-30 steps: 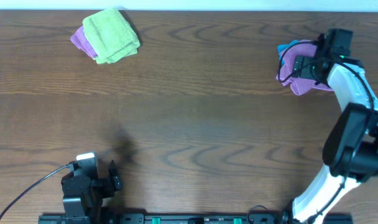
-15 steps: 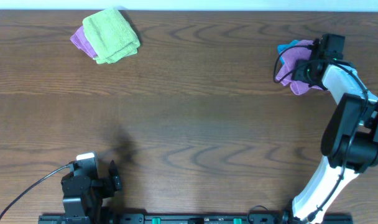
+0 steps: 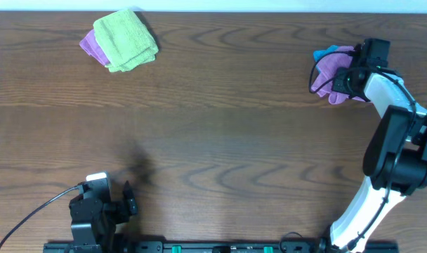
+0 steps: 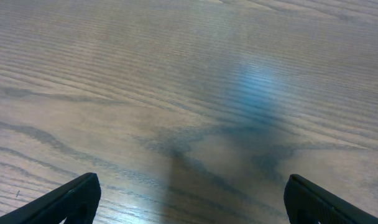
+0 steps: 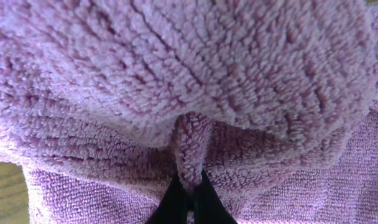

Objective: Fold the cloth
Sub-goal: 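Reach the right gripper to the crumpled purple cloth and grasp it, then lift the purple cloth with the right gripper and drag it toward center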

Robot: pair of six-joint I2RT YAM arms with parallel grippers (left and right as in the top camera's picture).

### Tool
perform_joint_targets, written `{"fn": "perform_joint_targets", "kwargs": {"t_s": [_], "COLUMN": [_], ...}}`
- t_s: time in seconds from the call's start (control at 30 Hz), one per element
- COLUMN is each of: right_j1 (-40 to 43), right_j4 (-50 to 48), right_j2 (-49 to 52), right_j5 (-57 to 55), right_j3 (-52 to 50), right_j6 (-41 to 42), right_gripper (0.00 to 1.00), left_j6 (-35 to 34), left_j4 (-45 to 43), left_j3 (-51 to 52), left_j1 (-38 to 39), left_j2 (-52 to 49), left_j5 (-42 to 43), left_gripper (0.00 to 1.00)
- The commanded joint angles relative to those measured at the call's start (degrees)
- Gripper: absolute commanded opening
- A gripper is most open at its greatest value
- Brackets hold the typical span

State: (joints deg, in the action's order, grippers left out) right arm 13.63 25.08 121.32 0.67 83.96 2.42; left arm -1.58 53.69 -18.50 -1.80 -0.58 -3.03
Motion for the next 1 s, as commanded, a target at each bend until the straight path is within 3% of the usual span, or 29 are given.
{"fn": "perform_joint_targets", "kwargs": {"t_s": [0.0, 0.5, 0.97], "right_j1": [-0.7, -13.2, -38.1], "right_j4": [0.7, 20.2, 35.1], "right_j2": [-5.9, -25.0, -34.6], "right_j5": [0.9, 1.3, 4.3], "right_j3": [1.1, 1.1, 1.1], "right_j6": [-2.2, -7.9, -7.6], "right_gripper": [0.01, 0.01, 0.01], "left_j6": [0.3, 0.3, 0.3], "left_j4": [2.9, 2.9, 2.9], "left_j3": [1.1, 1.1, 1.1], "left_j1": [0.2, 0.2, 0.2], "left_j2": [0.4, 0.4, 0.4], "left_j5": [-1.0, -1.0, -1.0], "left_gripper": [0.95, 0.95, 0.95]}}
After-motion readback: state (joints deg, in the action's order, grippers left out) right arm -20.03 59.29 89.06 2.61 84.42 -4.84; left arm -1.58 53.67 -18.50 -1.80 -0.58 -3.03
